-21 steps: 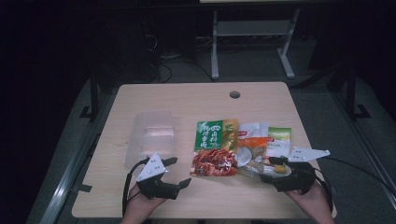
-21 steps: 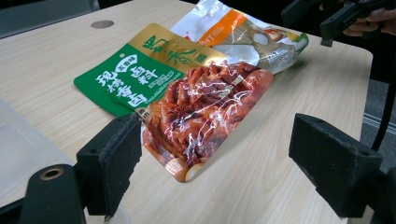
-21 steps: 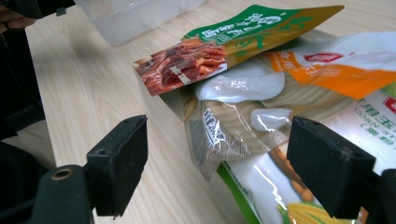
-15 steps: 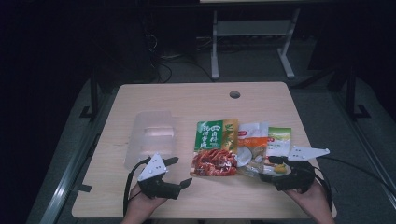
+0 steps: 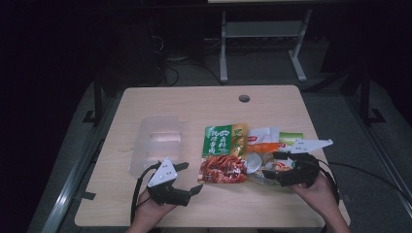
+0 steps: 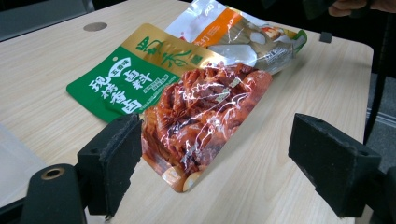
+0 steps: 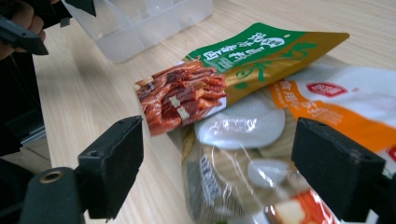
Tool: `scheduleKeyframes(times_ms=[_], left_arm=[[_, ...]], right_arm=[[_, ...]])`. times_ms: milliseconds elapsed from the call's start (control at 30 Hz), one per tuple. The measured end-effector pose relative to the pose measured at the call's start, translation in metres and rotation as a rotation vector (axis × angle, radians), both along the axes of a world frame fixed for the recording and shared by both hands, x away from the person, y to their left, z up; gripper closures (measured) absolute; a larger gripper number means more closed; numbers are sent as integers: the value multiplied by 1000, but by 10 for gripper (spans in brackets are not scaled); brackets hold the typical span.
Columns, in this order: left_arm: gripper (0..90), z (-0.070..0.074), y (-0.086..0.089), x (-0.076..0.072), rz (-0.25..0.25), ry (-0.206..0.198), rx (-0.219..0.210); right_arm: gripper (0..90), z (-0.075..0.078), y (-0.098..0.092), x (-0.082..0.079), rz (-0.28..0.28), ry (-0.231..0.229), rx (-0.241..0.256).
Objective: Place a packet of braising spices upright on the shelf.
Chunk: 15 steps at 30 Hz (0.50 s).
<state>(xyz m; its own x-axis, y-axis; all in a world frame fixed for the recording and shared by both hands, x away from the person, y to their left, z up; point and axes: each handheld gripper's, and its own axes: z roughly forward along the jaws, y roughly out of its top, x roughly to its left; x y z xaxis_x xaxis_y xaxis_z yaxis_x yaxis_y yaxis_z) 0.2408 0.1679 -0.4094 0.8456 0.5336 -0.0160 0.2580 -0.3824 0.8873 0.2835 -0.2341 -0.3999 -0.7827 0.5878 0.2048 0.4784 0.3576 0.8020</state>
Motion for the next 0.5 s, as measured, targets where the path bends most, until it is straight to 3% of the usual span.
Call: scheduleKeyframes(times_ms=[267, 500], left_arm=[[173, -1, -4, 2, -4, 4, 4], [173, 1, -10, -1, -26, -3, 9]], right_arm=[[163, 11, 23, 30, 31, 17, -33], [163, 22, 46, 68, 53, 77, -66]])
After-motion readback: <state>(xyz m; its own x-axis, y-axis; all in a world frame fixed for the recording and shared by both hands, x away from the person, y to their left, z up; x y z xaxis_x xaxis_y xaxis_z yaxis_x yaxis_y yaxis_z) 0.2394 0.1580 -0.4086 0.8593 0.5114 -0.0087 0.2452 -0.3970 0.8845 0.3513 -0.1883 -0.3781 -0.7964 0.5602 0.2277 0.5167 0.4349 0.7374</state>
